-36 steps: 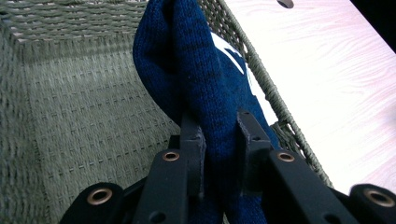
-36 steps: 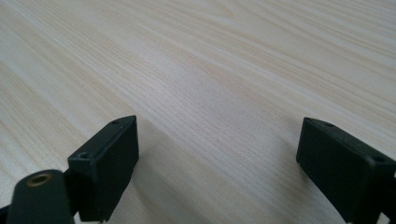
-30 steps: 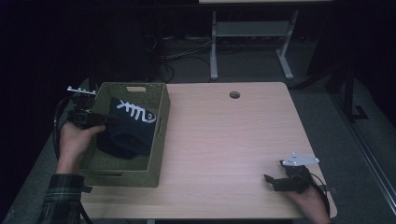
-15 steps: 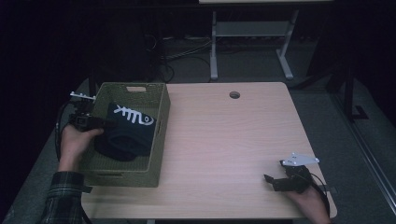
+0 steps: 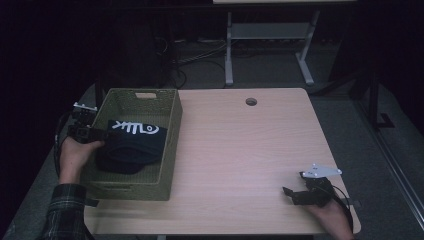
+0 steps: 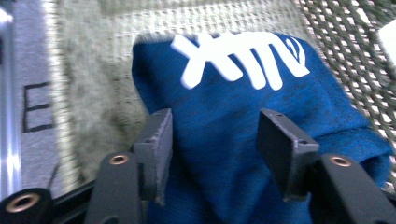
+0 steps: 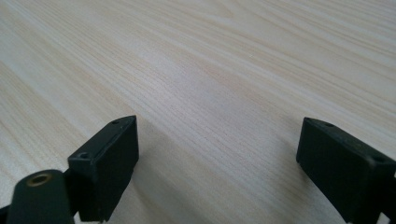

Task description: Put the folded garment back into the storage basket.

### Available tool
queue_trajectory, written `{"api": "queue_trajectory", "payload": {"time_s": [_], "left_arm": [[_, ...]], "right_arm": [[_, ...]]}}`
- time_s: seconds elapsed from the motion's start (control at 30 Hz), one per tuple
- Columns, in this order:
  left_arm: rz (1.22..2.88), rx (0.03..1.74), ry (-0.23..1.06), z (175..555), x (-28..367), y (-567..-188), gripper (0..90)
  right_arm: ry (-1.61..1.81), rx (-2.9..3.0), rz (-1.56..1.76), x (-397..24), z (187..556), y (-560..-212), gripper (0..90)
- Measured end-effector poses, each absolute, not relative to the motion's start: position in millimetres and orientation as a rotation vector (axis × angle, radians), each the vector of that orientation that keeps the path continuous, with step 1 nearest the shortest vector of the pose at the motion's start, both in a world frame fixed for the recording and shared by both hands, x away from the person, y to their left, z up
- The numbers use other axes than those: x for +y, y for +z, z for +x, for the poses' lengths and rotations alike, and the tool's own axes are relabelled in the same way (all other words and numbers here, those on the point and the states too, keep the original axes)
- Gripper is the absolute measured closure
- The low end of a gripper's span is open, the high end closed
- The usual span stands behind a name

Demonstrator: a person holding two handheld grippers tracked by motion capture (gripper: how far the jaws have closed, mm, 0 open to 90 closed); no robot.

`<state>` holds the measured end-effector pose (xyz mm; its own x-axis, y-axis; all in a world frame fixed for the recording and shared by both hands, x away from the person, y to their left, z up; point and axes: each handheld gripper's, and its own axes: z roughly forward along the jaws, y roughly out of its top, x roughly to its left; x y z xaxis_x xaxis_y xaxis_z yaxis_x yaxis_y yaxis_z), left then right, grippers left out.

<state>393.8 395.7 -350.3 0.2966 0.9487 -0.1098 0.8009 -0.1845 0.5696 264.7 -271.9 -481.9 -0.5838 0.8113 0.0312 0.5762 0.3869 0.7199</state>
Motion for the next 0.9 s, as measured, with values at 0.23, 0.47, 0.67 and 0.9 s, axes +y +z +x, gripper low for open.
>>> {"api": "queue_trajectory", "payload": {"time_s": [0.23,0.47,0.67,0.9], "left_arm": [[2.009,1.555,0.398,387,400,-345,39.7],[1.992,1.507,0.393,381,386,-342,29.6],[1.972,1.445,0.369,380,363,-339,24.0],[1.997,1.35,0.371,379,328,-335,17.6]], "right_arm": [[1.011,2.324,1.211,-272,265,-482,12.6],[1.01,2.324,1.211,-272,265,-482,12.6],[1.011,2.324,1.21,-272,265,-482,12.6],[1.01,2.325,1.21,-272,265,-482,12.6]]}}
